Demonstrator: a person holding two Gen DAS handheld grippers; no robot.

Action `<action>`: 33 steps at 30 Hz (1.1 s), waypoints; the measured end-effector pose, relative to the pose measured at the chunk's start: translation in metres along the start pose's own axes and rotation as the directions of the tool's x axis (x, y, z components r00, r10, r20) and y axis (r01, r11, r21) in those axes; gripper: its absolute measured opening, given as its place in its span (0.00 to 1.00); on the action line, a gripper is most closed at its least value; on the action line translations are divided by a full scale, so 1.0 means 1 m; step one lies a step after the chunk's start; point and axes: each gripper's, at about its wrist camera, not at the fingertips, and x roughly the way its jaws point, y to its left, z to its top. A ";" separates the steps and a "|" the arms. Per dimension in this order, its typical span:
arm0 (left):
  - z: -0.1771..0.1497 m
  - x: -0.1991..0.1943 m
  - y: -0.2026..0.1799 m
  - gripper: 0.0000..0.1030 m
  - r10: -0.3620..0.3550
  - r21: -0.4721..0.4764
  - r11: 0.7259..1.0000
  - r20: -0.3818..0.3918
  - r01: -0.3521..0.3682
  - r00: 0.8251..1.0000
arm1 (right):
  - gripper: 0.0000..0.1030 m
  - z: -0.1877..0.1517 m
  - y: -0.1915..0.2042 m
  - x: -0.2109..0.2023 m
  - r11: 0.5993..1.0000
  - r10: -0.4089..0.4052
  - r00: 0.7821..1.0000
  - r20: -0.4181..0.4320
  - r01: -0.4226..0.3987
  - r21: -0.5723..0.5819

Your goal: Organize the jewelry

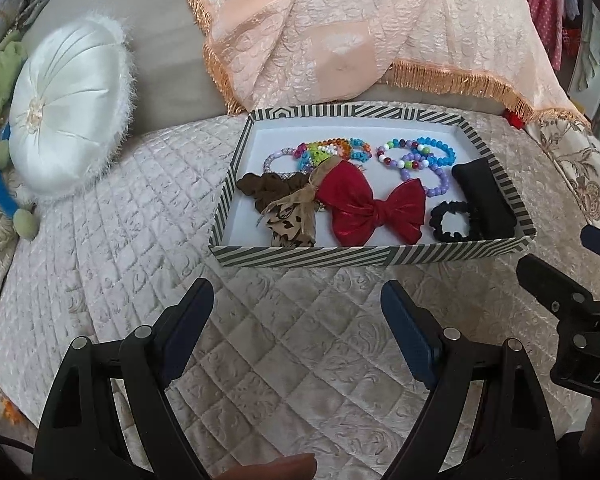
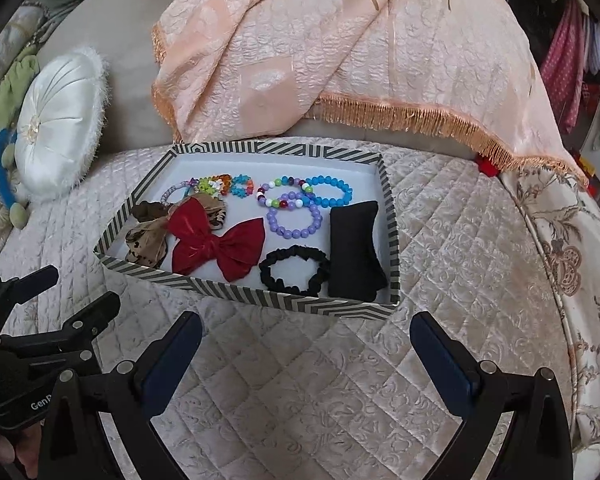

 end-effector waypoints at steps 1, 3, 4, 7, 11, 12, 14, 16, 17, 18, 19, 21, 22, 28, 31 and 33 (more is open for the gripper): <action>0.000 -0.001 0.000 0.83 -0.004 0.000 1.000 0.004 0.004 1.000 | 1.00 0.000 -0.001 0.000 1.000 0.000 1.000 0.001 0.000 0.001; 0.000 -0.002 0.000 0.83 -0.013 -0.001 1.000 0.007 0.013 1.000 | 1.00 0.000 -0.001 -0.001 1.000 -0.003 1.000 0.007 0.003 0.005; 0.000 -0.002 -0.001 0.83 -0.014 0.000 1.000 0.008 0.014 1.000 | 1.00 0.000 -0.002 -0.001 1.000 -0.002 1.000 0.008 0.002 0.008; -0.001 -0.002 -0.001 0.83 -0.015 0.003 1.000 0.005 0.015 1.000 | 1.00 0.000 -0.002 0.000 1.000 -0.001 1.000 0.007 0.001 0.017; -0.001 -0.003 -0.002 0.83 -0.020 0.002 1.000 0.007 0.019 1.000 | 1.00 0.000 -0.001 0.001 1.000 -0.003 1.000 0.008 0.003 0.012; -0.001 -0.003 -0.002 0.83 -0.020 0.003 1.000 0.008 0.020 1.000 | 1.00 0.000 0.000 0.001 1.000 -0.002 1.000 0.008 0.002 0.011; -0.001 -0.003 -0.001 0.83 -0.019 0.002 1.000 0.010 0.019 1.000 | 1.00 0.000 0.000 0.001 1.000 0.000 1.000 0.011 0.000 0.010; -0.001 -0.003 -0.001 0.83 -0.021 0.002 1.000 0.008 0.021 1.000 | 1.00 0.000 0.000 0.001 1.000 -0.002 1.000 0.015 0.002 0.011; -0.001 -0.003 -0.001 0.83 -0.020 0.003 1.000 0.009 0.020 1.000 | 1.00 0.000 0.000 0.000 1.000 -0.003 1.000 0.016 0.003 0.013; -0.001 -0.003 -0.001 0.83 -0.021 0.003 1.000 0.009 0.021 1.000 | 1.00 0.000 0.000 0.000 1.000 -0.001 1.000 0.017 0.000 0.015; 0.000 -0.003 -0.002 0.83 -0.022 0.003 1.000 0.010 0.022 1.000 | 1.00 0.000 0.000 0.000 1.000 0.001 1.000 0.018 -0.001 0.016; 0.000 -0.004 -0.003 0.83 -0.024 0.006 1.000 0.011 0.024 1.000 | 1.00 0.000 0.000 0.000 1.000 0.002 1.000 0.019 -0.003 0.013; 0.000 -0.004 -0.004 0.83 -0.024 0.007 1.000 0.012 0.024 1.000 | 1.00 0.000 0.000 0.000 1.000 0.002 1.000 0.018 -0.002 0.010; 0.000 -0.004 -0.004 0.83 -0.025 0.004 1.000 0.013 0.025 1.000 | 1.00 0.000 0.003 -0.001 1.000 0.006 1.000 0.023 -0.006 0.001; 0.000 -0.004 -0.004 0.83 -0.025 0.004 1.000 0.014 0.025 1.000 | 1.00 0.000 0.003 -0.001 1.000 0.008 1.000 0.020 -0.008 0.005; 0.000 -0.004 -0.004 0.83 -0.026 0.003 1.000 0.014 0.026 1.000 | 1.00 0.000 0.003 -0.001 1.000 0.007 1.000 0.021 -0.007 0.003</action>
